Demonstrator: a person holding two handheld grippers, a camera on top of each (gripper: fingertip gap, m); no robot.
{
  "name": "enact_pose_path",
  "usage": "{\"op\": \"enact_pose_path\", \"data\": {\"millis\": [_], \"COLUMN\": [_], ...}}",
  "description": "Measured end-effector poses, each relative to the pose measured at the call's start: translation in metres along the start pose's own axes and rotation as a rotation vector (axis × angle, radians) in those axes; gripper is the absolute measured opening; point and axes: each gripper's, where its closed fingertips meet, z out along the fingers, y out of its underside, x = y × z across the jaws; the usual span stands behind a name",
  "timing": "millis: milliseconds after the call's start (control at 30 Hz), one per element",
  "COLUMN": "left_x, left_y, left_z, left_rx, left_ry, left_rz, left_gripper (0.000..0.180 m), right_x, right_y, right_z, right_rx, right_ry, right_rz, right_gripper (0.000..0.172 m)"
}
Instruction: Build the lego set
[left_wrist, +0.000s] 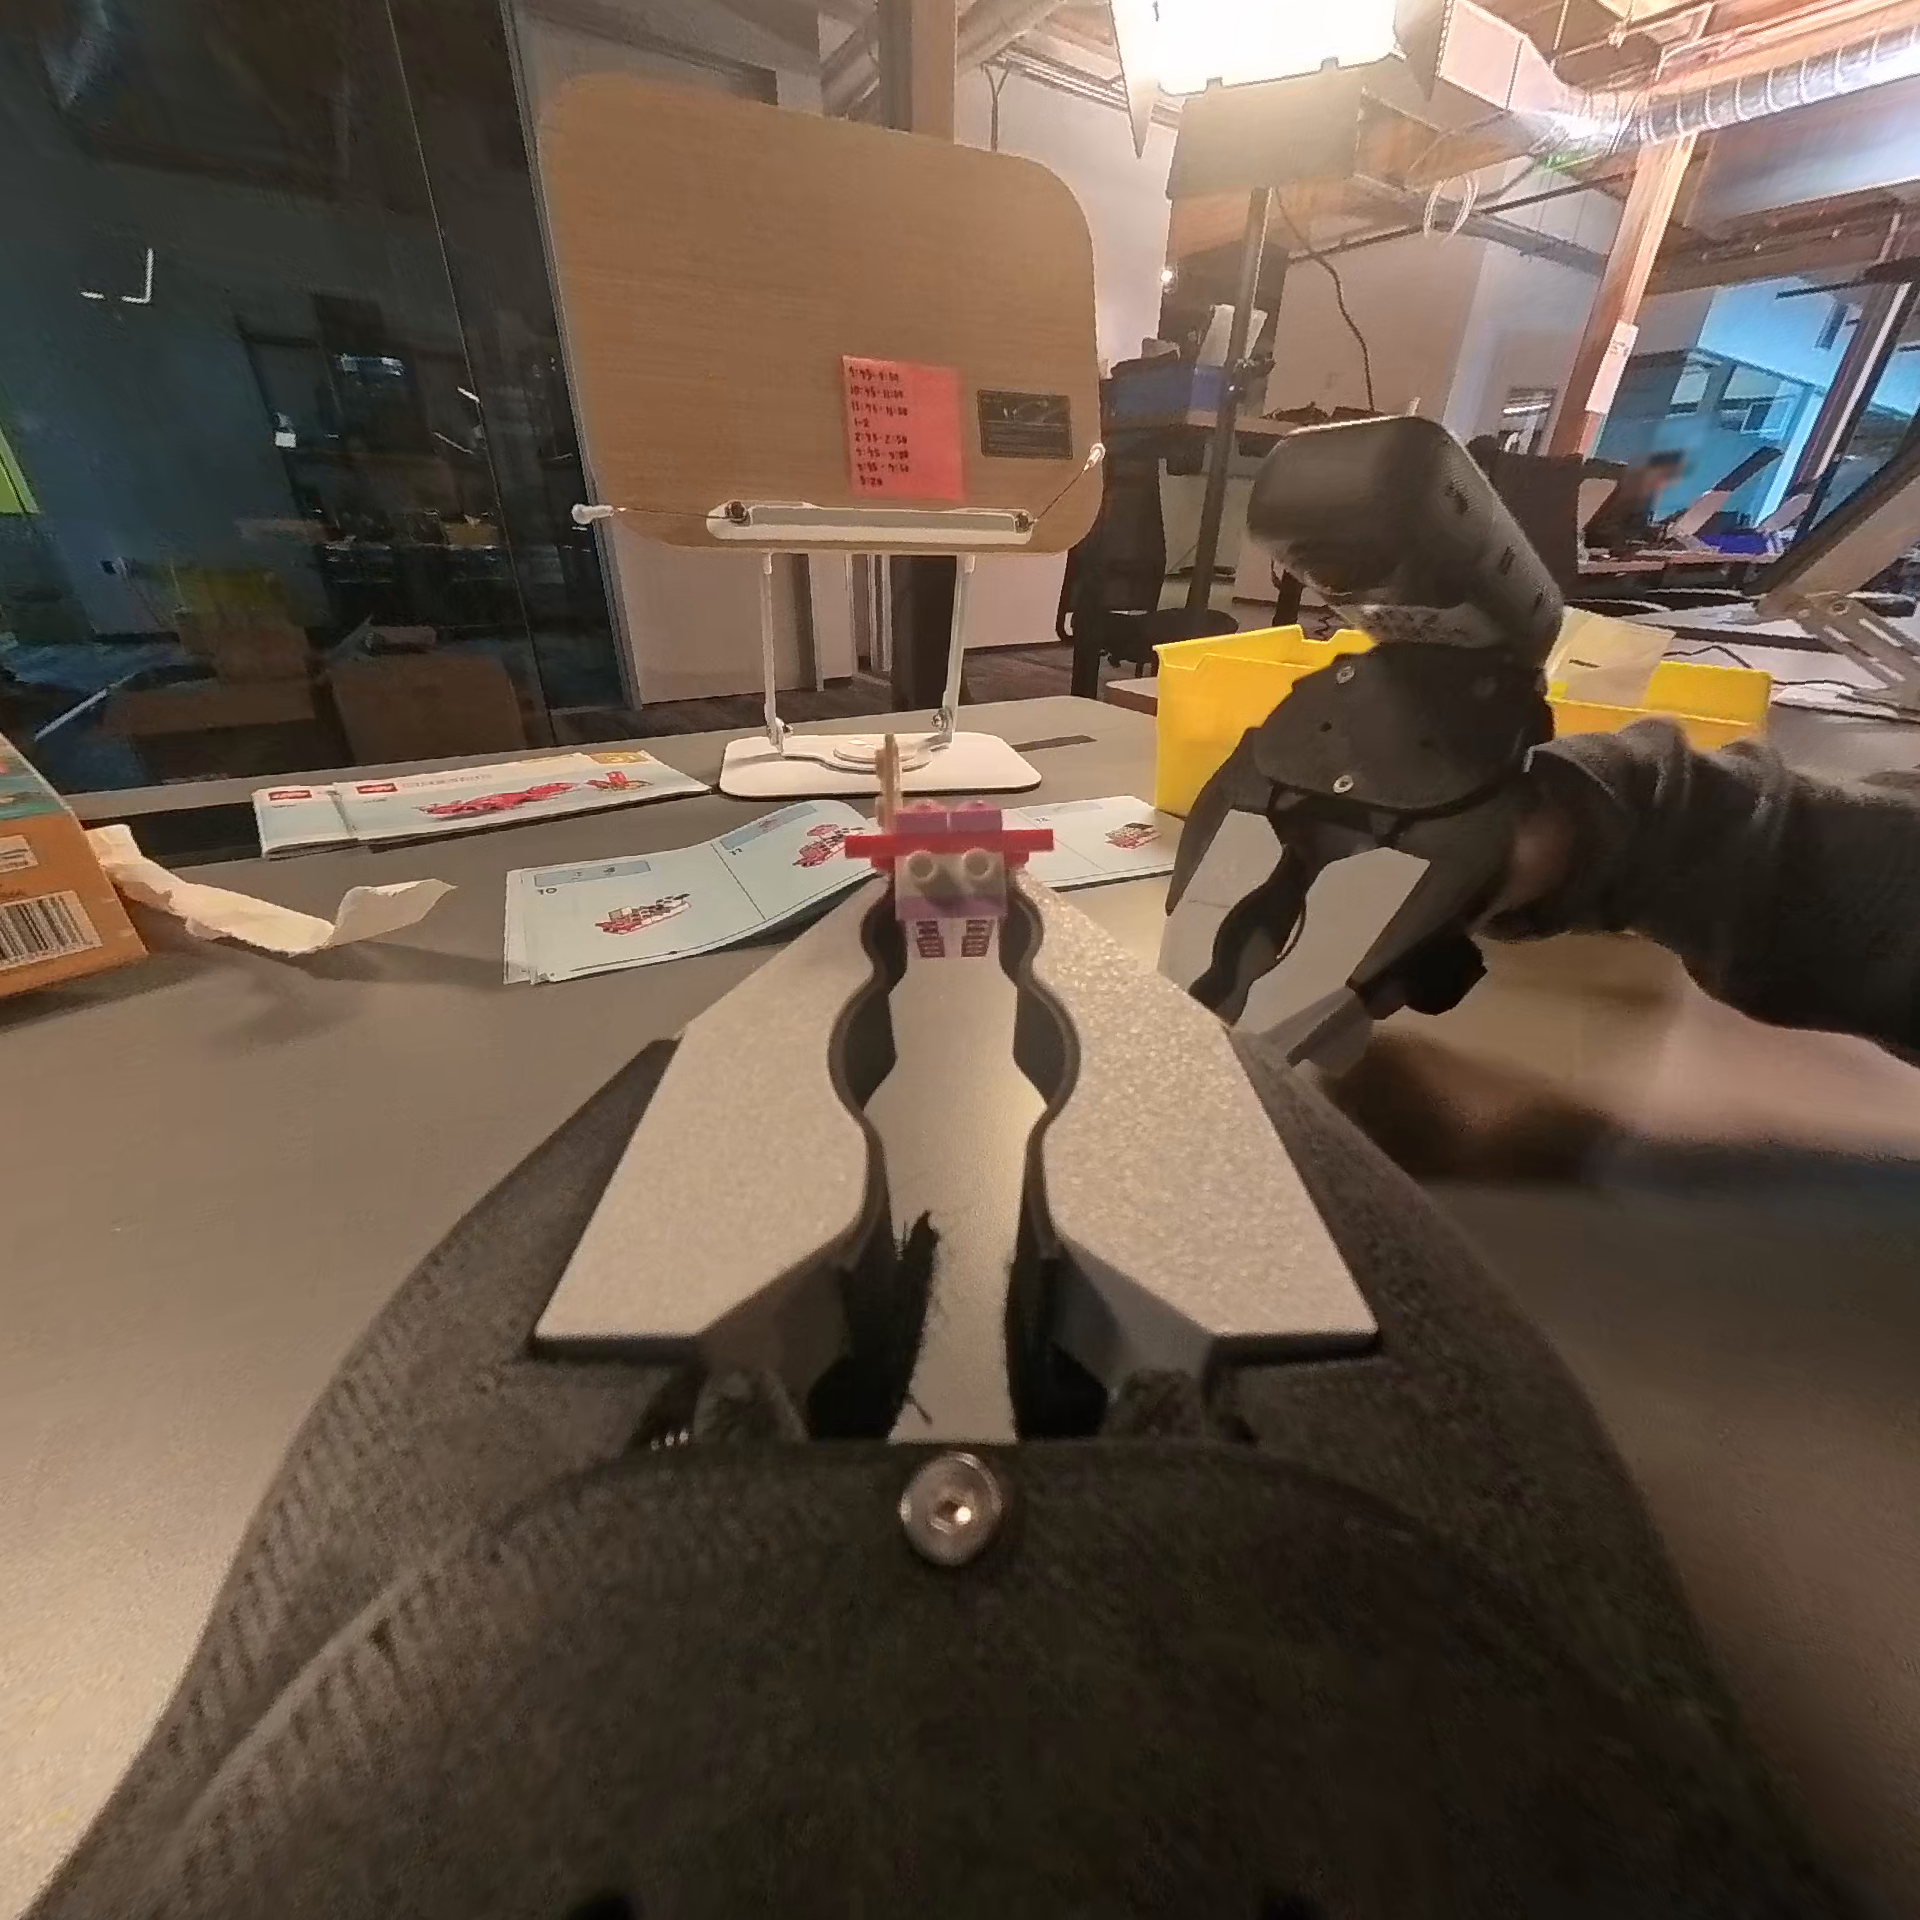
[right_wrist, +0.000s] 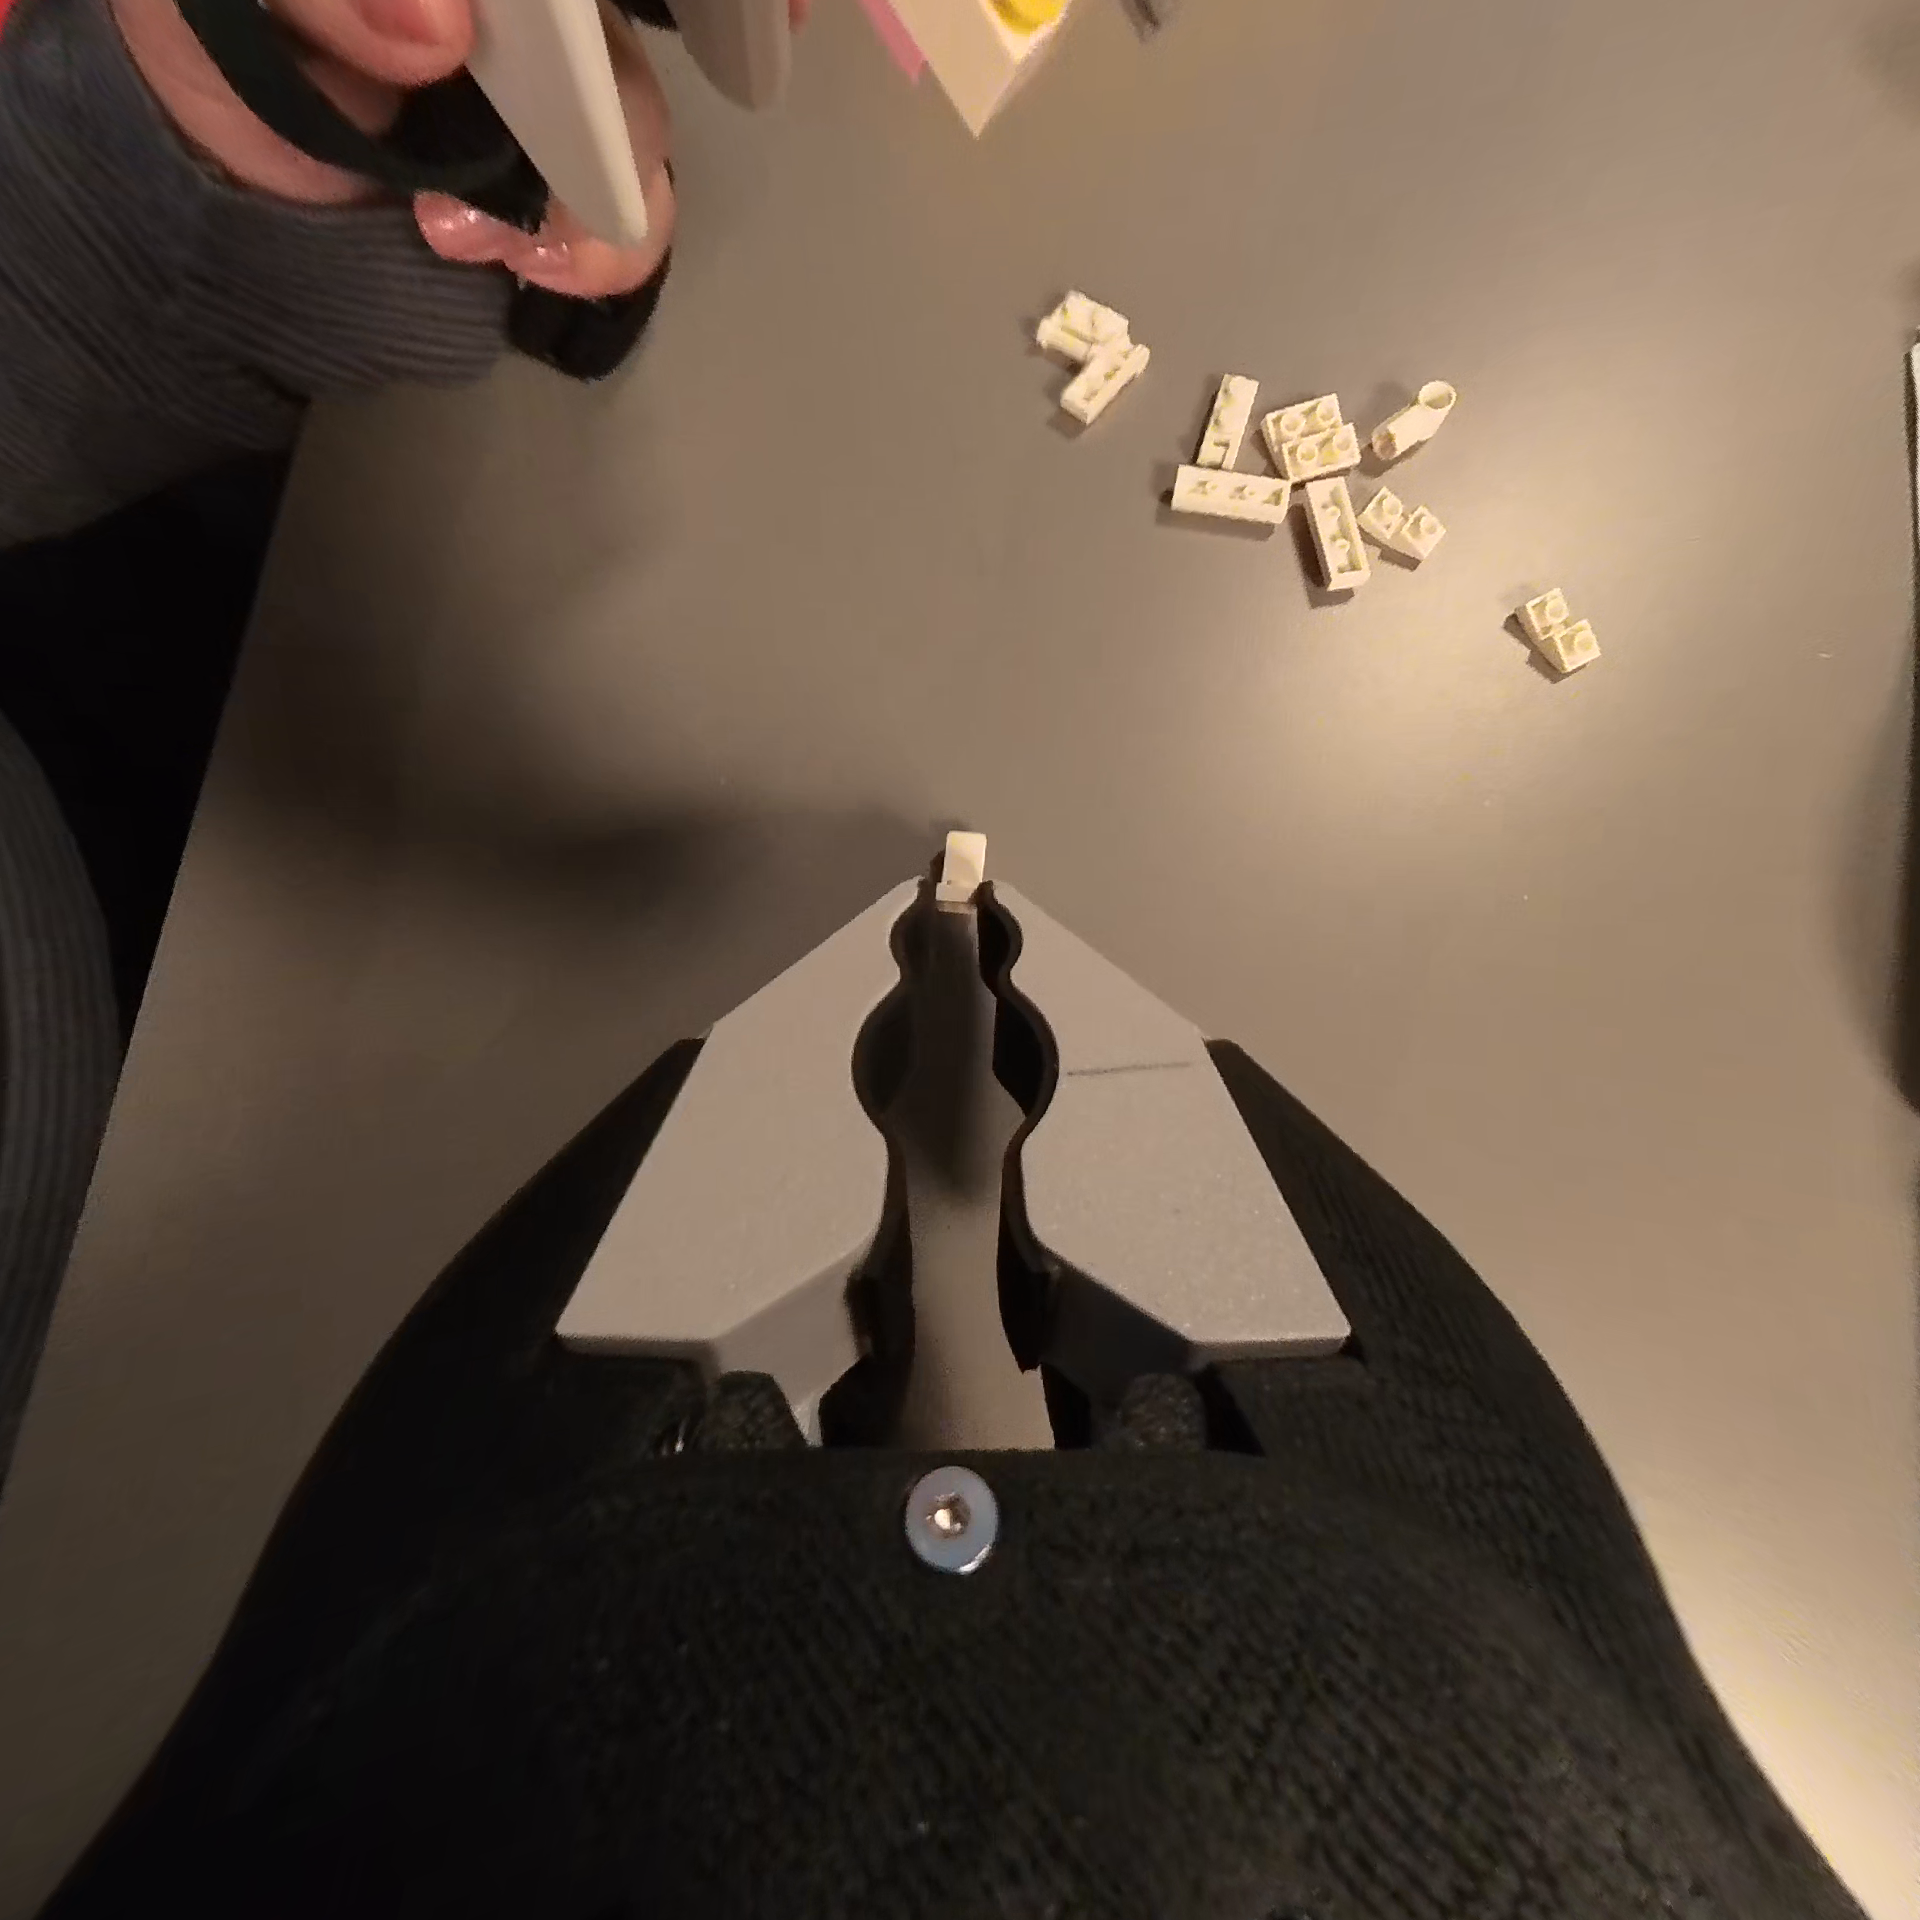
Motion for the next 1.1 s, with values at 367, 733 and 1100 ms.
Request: {"op": "enact_pose_path", "data": {"millis": [367, 733, 1100], "left_x": [0.001, 0.002, 0.003], "left_y": [0.0, 0.0, 0.0], "left_z": [0.0, 0.0, 0.0], "left_rx": [-0.001, -0.001, -0.001], "left_ry": [0.008, 0.013, 0.018], "left_rz": [0.002, 0.002, 0.001], "left_gripper": [0.016, 0.015, 0.015], "right_x": [0.004, 0.012, 0.046], "right_y": [0.017, 0.021, 0.018], "right_z": [-0.008, -0.013, -0.019], "right_rx": [0.031, -0.04, -0.05], "right_ry": [-0.01, 0.046, 0.295], "right_rz": [-0.058, -0.082, -0.003], "right_gripper": [0.006, 0.029, 0.027]}}
